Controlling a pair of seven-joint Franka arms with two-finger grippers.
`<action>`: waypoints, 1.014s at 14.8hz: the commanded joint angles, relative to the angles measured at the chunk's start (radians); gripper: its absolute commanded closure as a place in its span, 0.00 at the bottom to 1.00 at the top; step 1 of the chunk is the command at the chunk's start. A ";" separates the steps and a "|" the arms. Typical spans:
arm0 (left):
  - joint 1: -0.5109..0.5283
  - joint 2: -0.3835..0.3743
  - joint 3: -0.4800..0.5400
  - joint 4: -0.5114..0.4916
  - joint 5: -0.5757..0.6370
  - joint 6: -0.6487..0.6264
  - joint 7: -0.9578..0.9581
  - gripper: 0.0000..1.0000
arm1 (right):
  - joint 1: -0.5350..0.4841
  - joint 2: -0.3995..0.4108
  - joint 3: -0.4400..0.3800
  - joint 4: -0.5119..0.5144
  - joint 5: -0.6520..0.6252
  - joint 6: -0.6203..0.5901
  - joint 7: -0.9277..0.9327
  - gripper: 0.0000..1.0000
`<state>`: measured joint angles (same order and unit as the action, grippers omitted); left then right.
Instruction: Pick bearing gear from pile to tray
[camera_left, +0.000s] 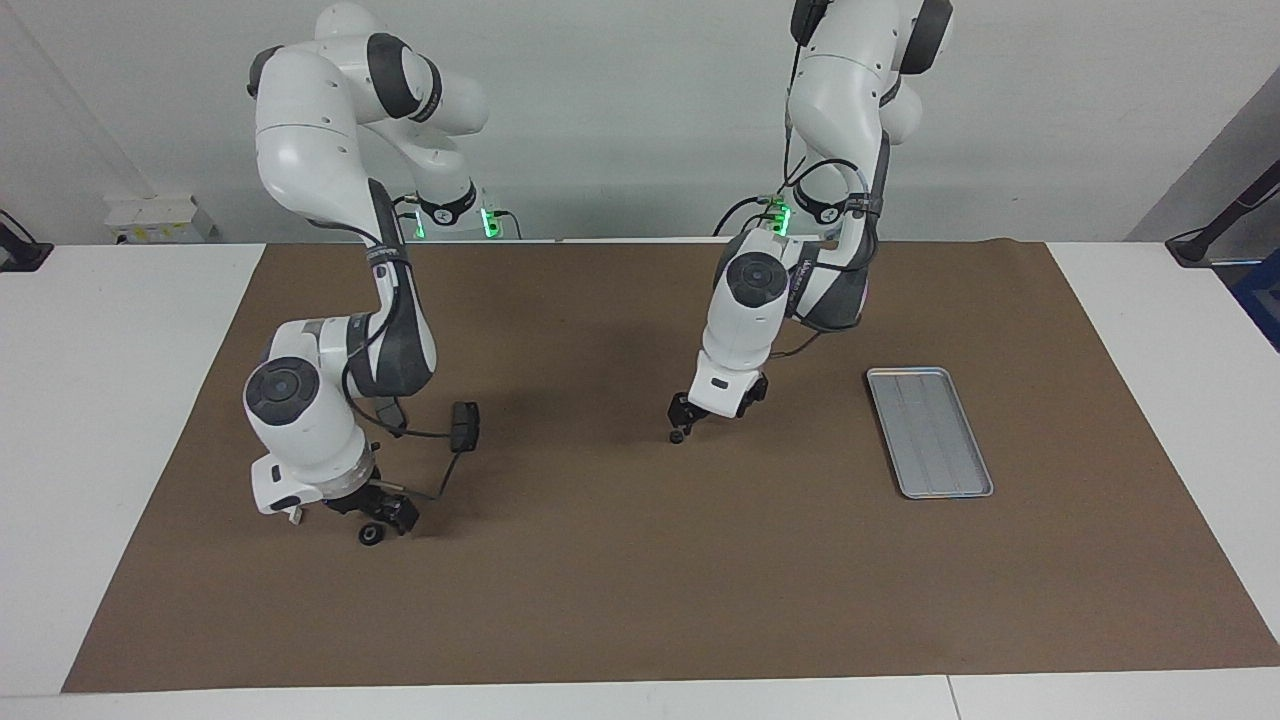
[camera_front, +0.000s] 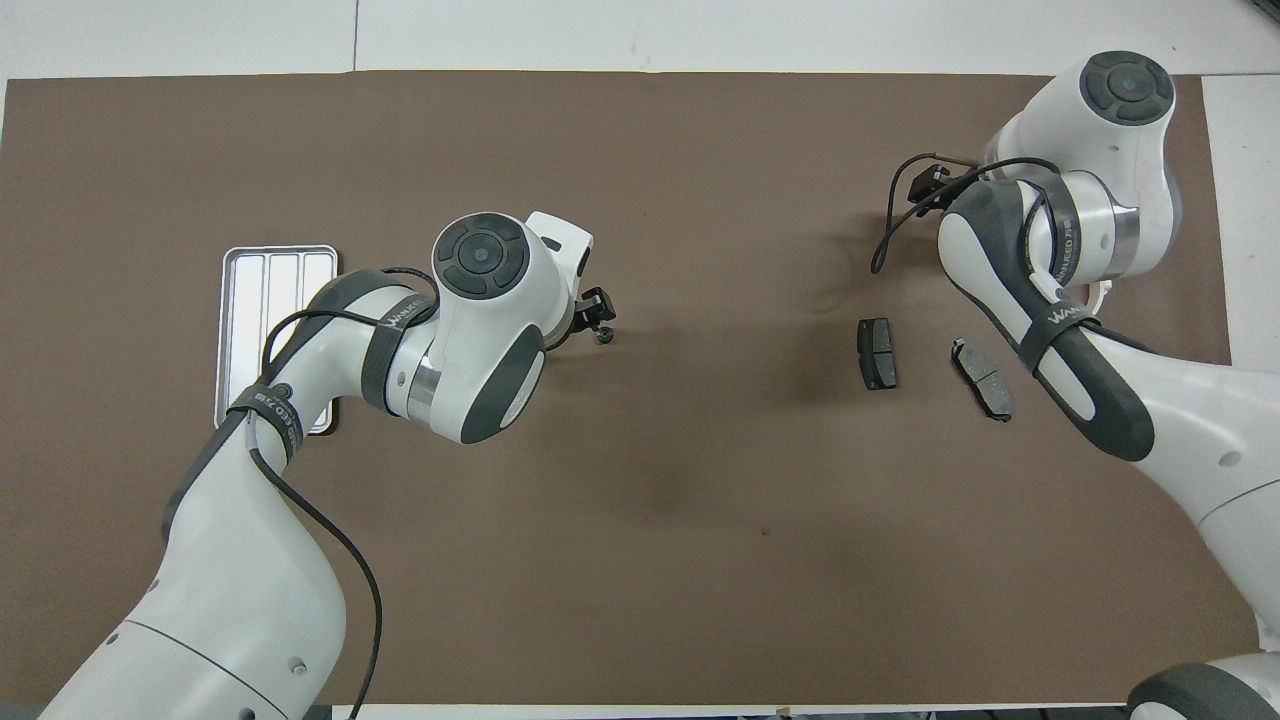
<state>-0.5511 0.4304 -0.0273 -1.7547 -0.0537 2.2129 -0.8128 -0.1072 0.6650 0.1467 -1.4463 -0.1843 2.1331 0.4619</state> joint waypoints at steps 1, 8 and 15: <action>-0.052 -0.002 0.018 0.017 -0.018 0.025 -0.048 0.00 | -0.022 0.005 0.017 -0.014 -0.023 0.042 -0.022 0.00; -0.073 0.053 0.021 0.006 -0.012 0.100 -0.065 0.00 | -0.042 0.005 0.017 -0.055 -0.021 0.102 -0.035 0.00; -0.089 0.080 0.024 0.018 0.014 0.091 -0.089 0.01 | -0.057 0.001 0.019 -0.097 -0.006 0.137 -0.035 0.23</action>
<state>-0.6171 0.5077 -0.0244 -1.7463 -0.0553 2.3014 -0.8836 -0.1424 0.6750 0.1472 -1.5108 -0.1843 2.2469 0.4485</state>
